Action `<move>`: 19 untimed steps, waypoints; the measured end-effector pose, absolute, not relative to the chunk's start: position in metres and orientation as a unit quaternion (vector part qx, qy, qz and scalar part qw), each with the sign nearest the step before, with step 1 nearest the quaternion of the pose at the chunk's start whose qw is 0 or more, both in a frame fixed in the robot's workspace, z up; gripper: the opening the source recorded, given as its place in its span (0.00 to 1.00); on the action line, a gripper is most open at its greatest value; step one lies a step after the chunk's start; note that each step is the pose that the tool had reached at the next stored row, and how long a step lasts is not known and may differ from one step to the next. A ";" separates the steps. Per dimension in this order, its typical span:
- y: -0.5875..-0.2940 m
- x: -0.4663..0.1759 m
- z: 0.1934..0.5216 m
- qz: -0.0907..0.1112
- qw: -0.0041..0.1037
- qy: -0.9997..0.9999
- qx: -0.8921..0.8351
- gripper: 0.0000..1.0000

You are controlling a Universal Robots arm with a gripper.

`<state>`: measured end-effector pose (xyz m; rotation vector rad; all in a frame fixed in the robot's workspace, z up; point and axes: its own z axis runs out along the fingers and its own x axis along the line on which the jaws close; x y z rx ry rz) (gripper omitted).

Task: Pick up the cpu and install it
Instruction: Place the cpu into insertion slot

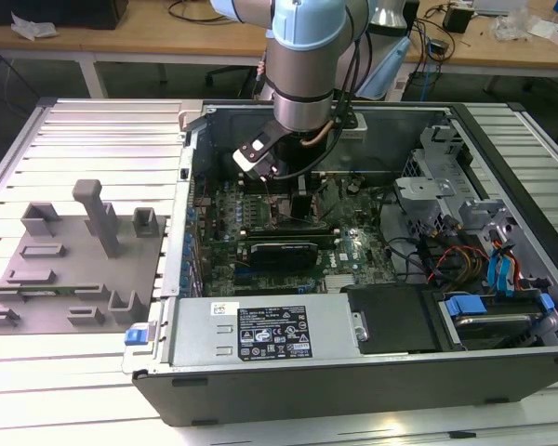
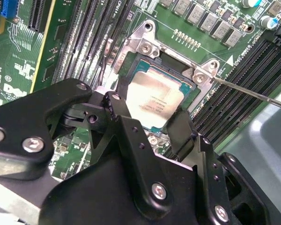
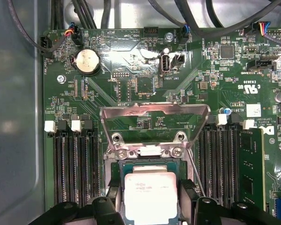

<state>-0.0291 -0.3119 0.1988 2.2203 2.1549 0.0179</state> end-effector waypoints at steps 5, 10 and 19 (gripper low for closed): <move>-0.312 -0.029 0.204 0.006 0.024 0.696 0.717 0.60; -0.312 -0.029 0.208 0.006 0.024 0.696 0.717 0.60; -0.312 -0.029 0.209 0.006 0.024 0.696 0.717 0.28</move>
